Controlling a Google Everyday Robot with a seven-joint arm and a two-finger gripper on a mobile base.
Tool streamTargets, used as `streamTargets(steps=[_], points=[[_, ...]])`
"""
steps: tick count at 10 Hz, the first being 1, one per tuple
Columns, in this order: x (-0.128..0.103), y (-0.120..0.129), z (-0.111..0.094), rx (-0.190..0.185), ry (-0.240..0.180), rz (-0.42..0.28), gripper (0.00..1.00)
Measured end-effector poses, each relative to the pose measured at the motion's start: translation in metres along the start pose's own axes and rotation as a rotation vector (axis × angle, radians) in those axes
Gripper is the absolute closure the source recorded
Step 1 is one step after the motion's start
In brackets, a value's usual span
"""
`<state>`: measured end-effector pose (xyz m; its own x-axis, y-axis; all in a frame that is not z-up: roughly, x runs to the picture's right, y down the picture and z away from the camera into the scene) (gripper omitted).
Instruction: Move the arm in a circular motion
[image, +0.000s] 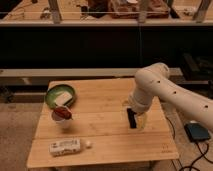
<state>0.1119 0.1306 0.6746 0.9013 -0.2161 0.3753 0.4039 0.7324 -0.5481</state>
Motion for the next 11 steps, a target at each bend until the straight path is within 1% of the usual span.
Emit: streamTargets(steps=[1, 2, 3, 5, 6, 7, 8, 9, 10, 11], points=[[-0.018, -0.008, 0.003, 0.007, 0.011, -0.033, 0.20], [-0.040, -0.023, 0.007, 0.014, 0.022, -0.079, 0.20], [-0.057, -0.037, 0.010, 0.020, 0.032, -0.117, 0.20], [-0.088, -0.061, 0.015, 0.035, 0.051, -0.206, 0.20], [-0.096, -0.075, 0.016, 0.042, 0.059, -0.238, 0.20], [-0.096, -0.083, 0.017, 0.043, 0.065, -0.254, 0.20], [-0.091, -0.108, 0.018, 0.047, 0.075, -0.289, 0.20], [-0.086, -0.120, 0.018, 0.045, 0.079, -0.303, 0.20], [-0.077, -0.139, 0.018, 0.044, 0.083, -0.322, 0.20], [-0.068, -0.154, 0.017, 0.040, 0.082, -0.325, 0.20]])
